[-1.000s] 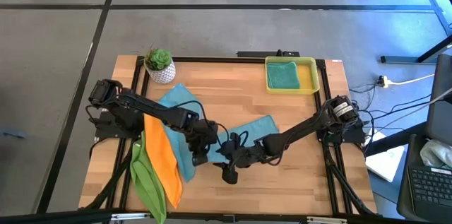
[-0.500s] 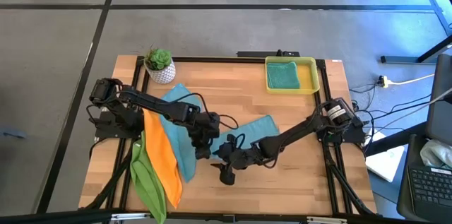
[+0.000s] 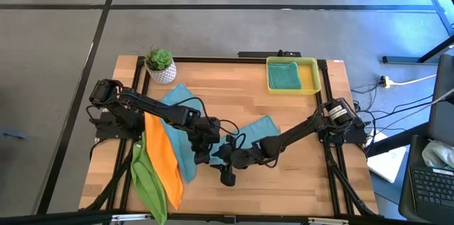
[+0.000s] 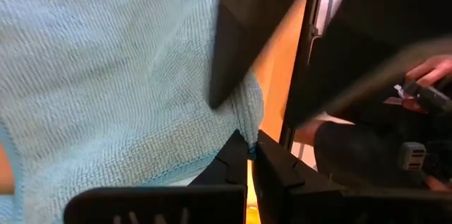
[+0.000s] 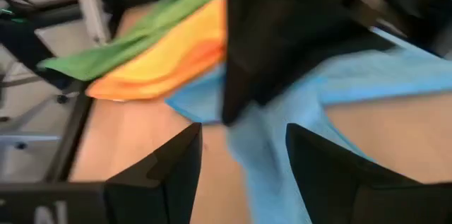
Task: Fold microfiber towels
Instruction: Fold the right blue microfiber towel
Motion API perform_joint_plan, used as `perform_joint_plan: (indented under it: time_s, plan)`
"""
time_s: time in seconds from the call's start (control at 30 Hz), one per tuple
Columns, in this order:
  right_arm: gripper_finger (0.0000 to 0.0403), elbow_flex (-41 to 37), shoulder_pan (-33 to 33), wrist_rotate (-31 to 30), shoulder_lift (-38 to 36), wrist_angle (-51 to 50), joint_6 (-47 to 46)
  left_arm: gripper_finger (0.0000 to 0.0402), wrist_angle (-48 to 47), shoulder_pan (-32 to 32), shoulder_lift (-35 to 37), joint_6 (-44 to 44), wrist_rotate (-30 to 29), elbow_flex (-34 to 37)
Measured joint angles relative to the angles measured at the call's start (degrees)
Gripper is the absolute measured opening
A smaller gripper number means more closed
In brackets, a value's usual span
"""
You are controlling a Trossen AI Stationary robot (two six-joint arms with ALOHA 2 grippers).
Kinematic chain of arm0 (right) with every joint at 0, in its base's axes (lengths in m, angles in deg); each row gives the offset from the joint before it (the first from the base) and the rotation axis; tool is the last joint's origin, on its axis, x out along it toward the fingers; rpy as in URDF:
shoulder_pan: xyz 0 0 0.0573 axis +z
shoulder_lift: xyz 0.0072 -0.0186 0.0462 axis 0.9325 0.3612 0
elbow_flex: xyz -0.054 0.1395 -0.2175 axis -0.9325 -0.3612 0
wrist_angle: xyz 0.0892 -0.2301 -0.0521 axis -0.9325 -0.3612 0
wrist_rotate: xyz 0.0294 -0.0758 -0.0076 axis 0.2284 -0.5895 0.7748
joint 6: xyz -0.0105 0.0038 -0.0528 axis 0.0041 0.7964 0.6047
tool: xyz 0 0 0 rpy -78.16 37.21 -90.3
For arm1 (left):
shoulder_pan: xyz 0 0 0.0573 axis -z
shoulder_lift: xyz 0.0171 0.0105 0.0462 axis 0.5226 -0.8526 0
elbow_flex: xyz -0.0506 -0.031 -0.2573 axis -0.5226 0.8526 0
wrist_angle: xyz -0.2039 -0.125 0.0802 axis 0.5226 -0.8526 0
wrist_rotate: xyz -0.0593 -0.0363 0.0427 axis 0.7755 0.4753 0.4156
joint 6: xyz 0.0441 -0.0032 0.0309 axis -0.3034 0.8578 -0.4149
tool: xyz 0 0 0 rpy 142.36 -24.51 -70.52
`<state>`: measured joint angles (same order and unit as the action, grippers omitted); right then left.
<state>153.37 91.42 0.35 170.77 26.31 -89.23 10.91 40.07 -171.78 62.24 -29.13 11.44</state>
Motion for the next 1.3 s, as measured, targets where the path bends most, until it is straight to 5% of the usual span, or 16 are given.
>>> perform_joint_plan:
  time_s: [0.33, 0.67, 1.07, 1.3]
  plan:
    - [0.019, 0.1, -1.1, 3.3, 0.4, -0.5, 0.4, 0.0001, 1.0, -0.7, 0.0, -0.1, -0.1, 0.0]
    - [0.0016, 0.0, -1.1, 6.9, 0.4, -2.1, -1.0, 0.0001, 1.0, -0.6, 0.0, -2.1, 0.0, 0.0]
    - [0.0006, 0.0, -1.0, 9.3, 0.1, -5.7, -3.8, 0.0041, -8.2, -1.9, 1.4, -12.7, 0.1, 0.0]
    - [0.0004, 0.1, -0.6, 9.0, -3.2, -11.9, -6.8, 0.004, -19.1, -5.4, 7.7, -20.5, -8.8, 0.0]
